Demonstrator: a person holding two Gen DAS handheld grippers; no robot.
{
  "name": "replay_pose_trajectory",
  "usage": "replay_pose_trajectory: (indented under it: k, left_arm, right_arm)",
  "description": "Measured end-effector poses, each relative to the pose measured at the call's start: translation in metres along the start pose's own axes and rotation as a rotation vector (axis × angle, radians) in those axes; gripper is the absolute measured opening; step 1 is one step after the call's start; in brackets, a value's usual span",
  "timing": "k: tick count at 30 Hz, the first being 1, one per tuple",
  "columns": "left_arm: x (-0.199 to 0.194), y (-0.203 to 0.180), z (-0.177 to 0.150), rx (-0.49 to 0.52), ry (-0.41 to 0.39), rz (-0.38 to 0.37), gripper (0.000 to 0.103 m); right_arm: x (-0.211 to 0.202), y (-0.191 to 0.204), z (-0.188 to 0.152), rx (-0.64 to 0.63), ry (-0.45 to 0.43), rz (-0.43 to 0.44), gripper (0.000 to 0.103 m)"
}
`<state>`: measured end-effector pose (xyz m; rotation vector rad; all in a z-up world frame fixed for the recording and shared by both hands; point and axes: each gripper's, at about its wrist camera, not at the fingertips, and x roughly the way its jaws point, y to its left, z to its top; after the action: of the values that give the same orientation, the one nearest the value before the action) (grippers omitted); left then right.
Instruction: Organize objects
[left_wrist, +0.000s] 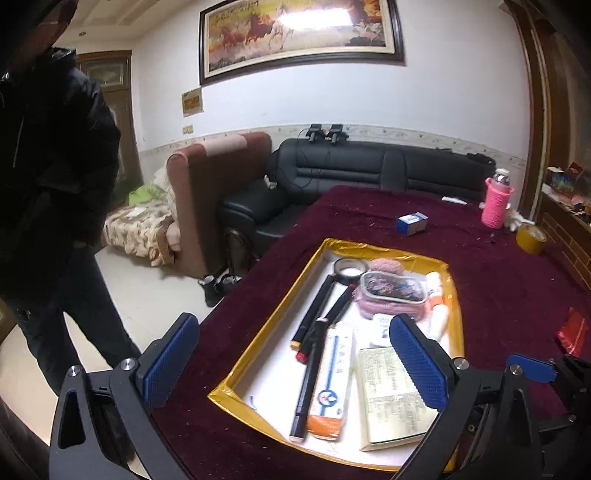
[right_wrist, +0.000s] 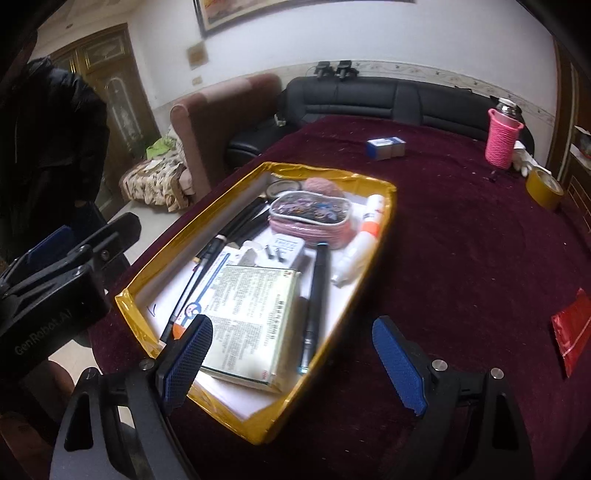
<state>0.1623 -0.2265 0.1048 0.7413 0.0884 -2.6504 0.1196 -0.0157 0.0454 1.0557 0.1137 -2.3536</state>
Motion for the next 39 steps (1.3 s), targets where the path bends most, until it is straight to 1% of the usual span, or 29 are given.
replay_pose_trajectory:
  k: [5,9,11,15,22,26,34,39]
  left_arm:
    - [-0.015,-0.004,0.005,-0.031,-0.028,-0.047,0.103]
    - [-0.026,-0.007,0.007,-0.044,-0.049,0.019,0.103]
    - [-0.029,-0.008,0.006,-0.046,-0.052,0.037,0.103]
    - [-0.032,-0.012,0.006,-0.048,-0.039,0.014,0.103]
    - [-0.036,-0.012,0.005,-0.058,-0.044,0.057,0.103]
    - [-0.032,-0.007,0.005,-0.085,-0.021,0.048,0.103]
    - [-0.026,0.002,0.0,-0.106,-0.005,0.084,0.103]
    - [-0.02,0.005,-0.002,-0.111,0.019,0.115,0.103]
  right_arm:
    - [-0.013,-0.009,-0.002,0.009,-0.031,-0.01,0.092]
    - [-0.02,-0.017,-0.003,0.019,-0.047,-0.008,0.093]
    - [-0.021,-0.02,-0.004,0.024,-0.05,-0.006,0.093]
    - [-0.025,-0.023,-0.003,0.024,-0.058,-0.004,0.093]
    - [-0.027,-0.016,-0.003,-0.028,-0.063,-0.033,0.093]
    - [-0.026,-0.013,-0.003,-0.039,-0.064,-0.036,0.093]
    - [-0.02,-0.003,-0.002,-0.078,-0.056,-0.056,0.093]
    - [-0.017,0.003,-0.003,-0.096,-0.052,-0.061,0.094]
